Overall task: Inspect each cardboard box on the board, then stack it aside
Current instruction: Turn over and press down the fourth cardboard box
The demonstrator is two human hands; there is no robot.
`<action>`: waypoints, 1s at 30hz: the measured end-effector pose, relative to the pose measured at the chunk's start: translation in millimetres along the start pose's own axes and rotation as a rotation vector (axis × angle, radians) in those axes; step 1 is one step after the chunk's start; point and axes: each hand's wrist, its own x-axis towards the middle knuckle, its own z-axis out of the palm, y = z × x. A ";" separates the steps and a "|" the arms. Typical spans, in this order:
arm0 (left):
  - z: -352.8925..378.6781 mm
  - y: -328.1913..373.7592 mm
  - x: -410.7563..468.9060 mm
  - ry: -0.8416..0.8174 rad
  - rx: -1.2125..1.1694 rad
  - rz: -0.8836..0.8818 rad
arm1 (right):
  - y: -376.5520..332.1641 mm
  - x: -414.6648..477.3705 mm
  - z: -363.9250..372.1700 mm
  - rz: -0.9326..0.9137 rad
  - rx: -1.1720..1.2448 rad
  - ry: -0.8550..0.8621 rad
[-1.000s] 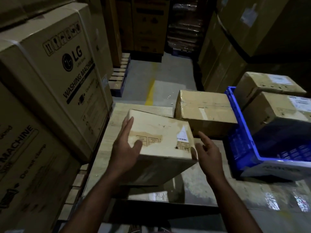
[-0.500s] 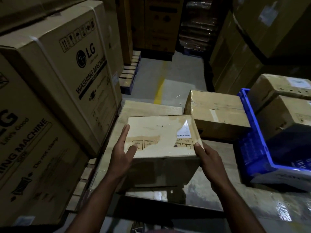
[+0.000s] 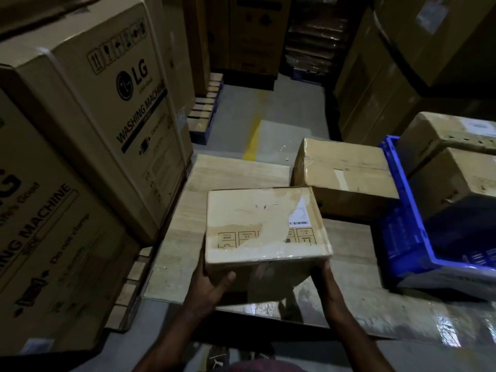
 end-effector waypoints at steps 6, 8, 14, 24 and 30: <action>4.7 -5.2 8.8 0.110 0.043 -0.116 | 20.1 13.6 1.9 0.002 -0.130 -0.015; 6.7 2.7 12.9 0.148 0.048 -0.130 | 11.2 19.7 3.7 -0.021 -0.172 -0.010; -4.3 22.9 35.1 0.238 0.290 -0.136 | -19.7 43.2 -0.4 -0.150 -0.467 0.019; -6.4 22.8 48.3 0.395 0.734 -0.171 | -32.4 76.4 16.0 -0.132 -0.749 0.080; -16.8 -2.8 66.8 0.355 0.761 -0.261 | -15.1 89.9 33.3 -0.149 -0.785 -0.079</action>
